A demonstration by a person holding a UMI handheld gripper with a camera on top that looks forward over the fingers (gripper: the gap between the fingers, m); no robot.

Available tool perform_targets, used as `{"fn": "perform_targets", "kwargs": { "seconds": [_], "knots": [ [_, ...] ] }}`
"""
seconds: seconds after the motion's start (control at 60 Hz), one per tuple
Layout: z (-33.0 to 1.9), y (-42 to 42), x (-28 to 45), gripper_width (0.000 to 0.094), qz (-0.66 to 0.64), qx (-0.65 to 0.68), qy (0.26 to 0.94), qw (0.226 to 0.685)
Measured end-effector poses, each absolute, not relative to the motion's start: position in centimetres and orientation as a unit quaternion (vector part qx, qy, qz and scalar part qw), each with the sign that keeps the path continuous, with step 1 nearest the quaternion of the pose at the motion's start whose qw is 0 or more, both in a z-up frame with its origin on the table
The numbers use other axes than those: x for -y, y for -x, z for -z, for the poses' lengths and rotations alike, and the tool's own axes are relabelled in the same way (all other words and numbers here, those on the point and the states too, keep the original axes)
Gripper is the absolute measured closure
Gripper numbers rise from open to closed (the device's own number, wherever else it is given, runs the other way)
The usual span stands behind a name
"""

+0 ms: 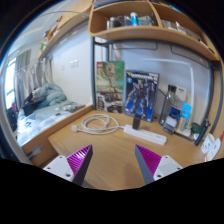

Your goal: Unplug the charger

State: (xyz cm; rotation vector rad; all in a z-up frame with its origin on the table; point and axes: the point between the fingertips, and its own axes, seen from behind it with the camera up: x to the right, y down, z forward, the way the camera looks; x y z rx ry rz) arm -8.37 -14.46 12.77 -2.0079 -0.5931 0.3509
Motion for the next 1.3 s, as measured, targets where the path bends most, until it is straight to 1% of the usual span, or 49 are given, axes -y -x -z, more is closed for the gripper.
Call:
{"fn": "perform_targets", "kwargs": {
  "seconds": [0.1,0.183,0.3,0.4,0.533,0.55,0.65,0.717,0.783,0.85,0.883,0.9,0.917,0.933,0.983,1.017,1.05,1.1,1.15,1.2,1.233,1.3],
  "knots": [
    [-8.8,7.6,9.7,0.0070,-0.107,0.203,0.849,0.476],
    [-6.7,7.7,5.9,0.0084,-0.084,0.180,0.857,0.475],
    [-5.8,8.5,0.0,0.0079,-0.054,0.144,0.850,0.503],
    [-5.2,9.4,-5.0,0.0094,-0.038,0.111,0.846,0.520],
    [-4.6,10.1,-10.5,0.0169,-0.022,0.077,0.839,0.538],
    [-4.6,10.1,-11.0,0.0141,-0.020,0.072,0.839,0.539],
    [-4.8,9.2,-13.4,0.0665,-0.003,0.037,0.834,0.551],
    [-4.0,8.9,-14.1,0.0678,0.012,0.032,0.839,0.543],
    [-3.9,9.1,-14.3,0.0720,0.012,0.029,0.841,0.540],
    [-3.8,9.2,-14.1,0.0782,0.006,0.034,0.855,0.517],
    [-4.7,9.3,-14.6,0.0805,-0.005,0.032,0.859,0.510],
    [-5.6,9.1,-14.3,0.0820,-0.009,0.032,0.858,0.513],
    [-7.2,8.9,-14.6,0.0820,-0.012,0.031,0.852,0.522],
    [-9.3,8.5,-15.0,0.0820,-0.012,0.030,0.844,0.536],
    [-17.1,6.8,-16.2,0.0821,-0.007,0.021,0.812,0.583],
    [-21.6,5.7,-15.9,0.0822,-0.004,0.023,0.797,0.604],
    [-25.4,4.4,-15.5,0.0823,-0.003,0.025,0.787,0.616],
    [-29.4,2.3,-14.5,0.0822,-0.004,0.029,0.784,0.620],
    [-31.5,-0.1,-13.4,0.0823,-0.001,0.025,0.787,0.616],
    [-31.5,-3.4,-11.8,0.0824,0.014,0.018,0.802,0.597],
    [-30.9,-5.9,-10.7,0.0823,0.029,0.011,0.811,0.584],
    [-27.2,-10.7,-8.3,0.0823,0.059,0.007,0.839,0.541]
  ]
}}
